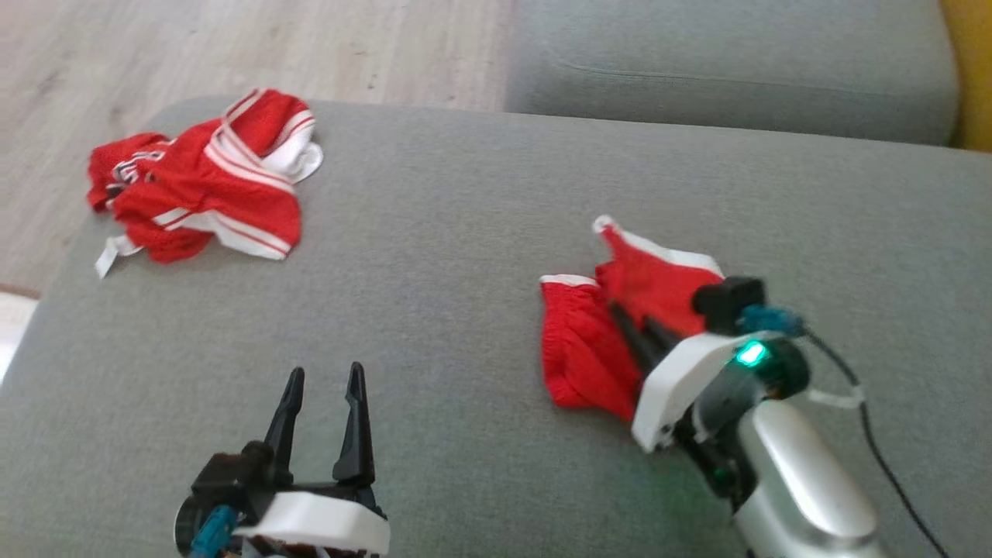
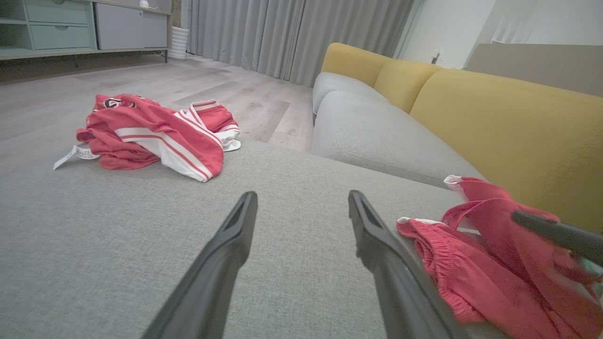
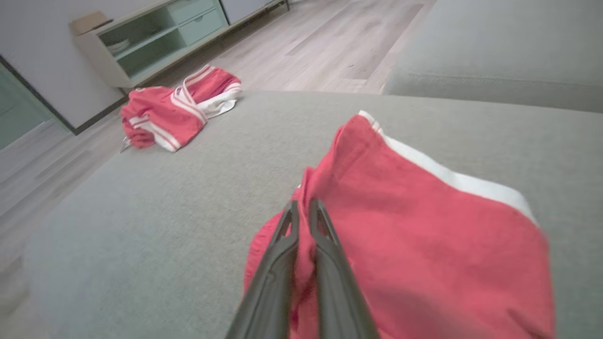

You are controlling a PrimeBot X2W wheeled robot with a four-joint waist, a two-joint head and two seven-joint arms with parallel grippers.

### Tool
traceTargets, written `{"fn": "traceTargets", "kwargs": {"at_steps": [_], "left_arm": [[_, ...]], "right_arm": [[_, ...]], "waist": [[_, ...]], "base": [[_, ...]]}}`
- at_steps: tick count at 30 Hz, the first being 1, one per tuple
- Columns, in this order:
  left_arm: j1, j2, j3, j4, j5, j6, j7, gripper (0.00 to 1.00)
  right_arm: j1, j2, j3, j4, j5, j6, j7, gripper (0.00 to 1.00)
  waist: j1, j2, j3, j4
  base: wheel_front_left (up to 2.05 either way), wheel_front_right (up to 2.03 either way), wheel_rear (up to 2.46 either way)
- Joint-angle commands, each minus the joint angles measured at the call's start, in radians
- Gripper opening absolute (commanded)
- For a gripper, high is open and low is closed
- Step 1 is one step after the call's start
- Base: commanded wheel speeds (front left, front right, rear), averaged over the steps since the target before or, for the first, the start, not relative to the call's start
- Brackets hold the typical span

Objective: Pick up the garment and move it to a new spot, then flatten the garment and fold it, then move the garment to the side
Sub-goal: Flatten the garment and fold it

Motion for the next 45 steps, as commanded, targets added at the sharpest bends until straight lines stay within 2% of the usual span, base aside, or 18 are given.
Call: {"fn": "traceTargets", "kwargs": {"at_steps": [1, 14, 15, 16, 17, 21, 26, 30, 36, 40, 43, 44, 45], "left_arm": [[-0.029, 0.006, 0.043, -0.029, -0.007, 0.001, -0.008, 1.0], [-0.028, 0.009, 0.062, -0.027, -0.012, 0.002, -0.016, 1.0], [-0.03, 0.009, 0.062, -0.026, -0.011, 0.002, -0.016, 1.0], [-0.032, 0.008, 0.061, -0.025, -0.011, 0.002, -0.017, 1.0], [-0.034, 0.007, 0.06, -0.023, -0.011, 0.001, -0.017, 1.0], [-0.038, 0.002, 0.055, -0.017, -0.01, 0.0, -0.017, 1.0], [-0.038, 0.001, 0.052, -0.015, -0.01, 0.0, -0.018, 1.0], [-0.038, 0.004, 0.053, -0.017, -0.01, 0.001, -0.018, 1.0], [-0.035, 0.006, 0.052, -0.024, -0.01, 0.006, -0.018, 1.0], [-0.033, 0.009, 0.052, -0.028, -0.011, 0.008, -0.019, 1.0], [-0.034, 0.013, 0.055, -0.032, -0.011, 0.009, -0.019, 1.0], [-0.035, 0.015, 0.056, -0.033, -0.011, 0.01, -0.019, 1.0], [-0.036, 0.016, 0.057, -0.034, -0.011, 0.011, -0.019, 1.0]], "right_arm": [[-0.052, 0.001, 0.035, -0.022, 0.013, -0.001, -0.014, 0.0], [-0.118, 0.001, 0.139, 0.088, 0.077, -0.001, -0.094, 0.0], [-0.125, 0.001, 0.15, 0.096, 0.08, -0.001, -0.102, 0.09], [-0.131, 0.001, 0.168, 0.099, 0.091, -0.001, -0.11, 0.43], [-0.135, 0.001, 0.181, 0.102, 0.102, -0.001, -0.12, 0.99], [-0.152, 0.001, 0.216, 0.114, 0.133, -0.001, -0.165, 1.0], [-0.163, 0.001, 0.213, 0.124, 0.139, -0.001, -0.219, 1.0], [-0.17, 0.001, 0.16, 0.139, 0.106, -0.001, -0.278, 1.0], [-0.158, 0.001, 0.036, 0.141, -0.003, -0.001, -0.338, 1.0], [-0.121, 0.001, -0.032, 0.129, -0.09, -0.001, -0.344, 1.0], [-0.08, 0.001, -0.047, 0.122, -0.125, -0.001, -0.337, 1.0], [-0.067, 0.001, -0.043, 0.121, -0.137, -0.001, -0.333, 0.82], [-0.055, 0.001, -0.036, 0.122, -0.153, -0.001, -0.33, 0.58]], "waist": [[0.0, 0.0, 0.002, 0.013], [0.0, 0.0, 0.02, 0.02], [0.0, 0.0, 0.021, 0.019], [0.0, 0.0, 0.022, 0.018], [0.0, 0.0, 0.023, 0.016], [0.0, 0.0, 0.025, 0.009], [0.0, 0.0, 0.022, 0.002], [0.0, 0.0, 0.02, -0.007], [0.0, 0.0, 0.017, -0.018], [0.0, 0.0, 0.018, -0.022], [0.0, 0.0, 0.023, -0.019], [0.0, 0.0, 0.025, -0.017], [0.0, 0.0, 0.027, -0.015]], "base": [[0.0, 0.0, 0.0], [0.0, 0.0, 0.0], [0.0, 0.0, 0.0], [0.0, 0.0, 0.0], [0.0, 0.0, 0.0], [0.0, 0.0, 0.0], [0.0, 0.0, 0.0], [0.0, 0.0, 0.0], [0.0, 0.0, 0.0], [0.0, 0.0, 0.0], [0.0, 0.0, 0.0], [0.0, 0.0, 0.0], [0.0, 0.0, 0.0]]}}
